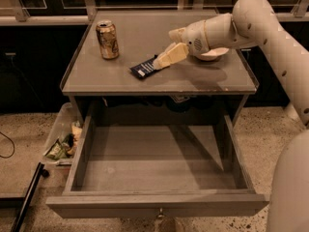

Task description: Place rxbar blueberry into top drawer

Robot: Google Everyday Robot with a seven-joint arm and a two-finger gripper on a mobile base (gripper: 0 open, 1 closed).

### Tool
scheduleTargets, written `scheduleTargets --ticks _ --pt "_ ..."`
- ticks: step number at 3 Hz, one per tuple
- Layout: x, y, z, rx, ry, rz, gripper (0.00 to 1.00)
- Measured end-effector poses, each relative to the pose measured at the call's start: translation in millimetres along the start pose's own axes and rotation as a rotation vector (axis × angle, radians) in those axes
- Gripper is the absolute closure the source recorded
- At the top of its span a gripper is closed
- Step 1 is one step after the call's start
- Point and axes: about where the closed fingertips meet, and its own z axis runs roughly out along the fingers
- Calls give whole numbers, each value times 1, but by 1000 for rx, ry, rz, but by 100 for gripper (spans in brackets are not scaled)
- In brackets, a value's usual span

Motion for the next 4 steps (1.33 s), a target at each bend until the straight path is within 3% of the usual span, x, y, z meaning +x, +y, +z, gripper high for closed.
scheduleTargets --ticks 2,4 --pt "7 1 25 47 113 56 0" --pt "20 -5 46 97 193 66 0"
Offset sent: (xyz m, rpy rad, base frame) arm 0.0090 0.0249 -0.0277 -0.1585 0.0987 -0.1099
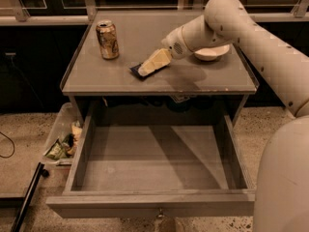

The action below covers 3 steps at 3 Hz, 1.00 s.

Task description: Place rxbar blueberry into top drawer

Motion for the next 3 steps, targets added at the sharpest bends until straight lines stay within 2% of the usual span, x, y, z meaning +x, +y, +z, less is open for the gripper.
scheduleTargets --ticks 3 --pt "25 -13 18 46 42 15 0"
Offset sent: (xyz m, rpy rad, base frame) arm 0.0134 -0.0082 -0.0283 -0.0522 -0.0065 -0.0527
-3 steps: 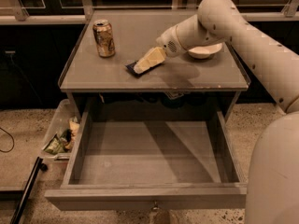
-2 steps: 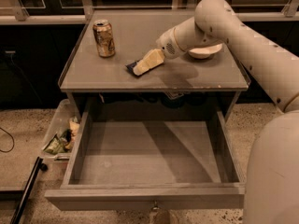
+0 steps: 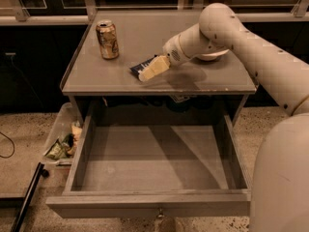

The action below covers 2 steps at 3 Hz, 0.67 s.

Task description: Place rxbar blueberry into top drawer

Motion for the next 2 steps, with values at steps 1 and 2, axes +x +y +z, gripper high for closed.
scheduleTargets --ticks 1,2 --pt "9 -4 4 8 9 15 0" --pt "10 -4 4 8 9 16 17"
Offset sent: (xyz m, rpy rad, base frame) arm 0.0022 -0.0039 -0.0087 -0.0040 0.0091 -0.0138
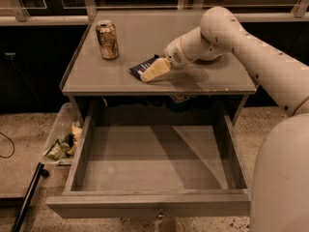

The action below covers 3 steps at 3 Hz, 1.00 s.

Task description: Place rxbar blueberry into top drawer

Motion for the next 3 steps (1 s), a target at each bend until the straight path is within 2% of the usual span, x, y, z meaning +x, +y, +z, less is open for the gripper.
scheduleTargets --ticks 3 --pt "0 0 0 0 0 0 88"
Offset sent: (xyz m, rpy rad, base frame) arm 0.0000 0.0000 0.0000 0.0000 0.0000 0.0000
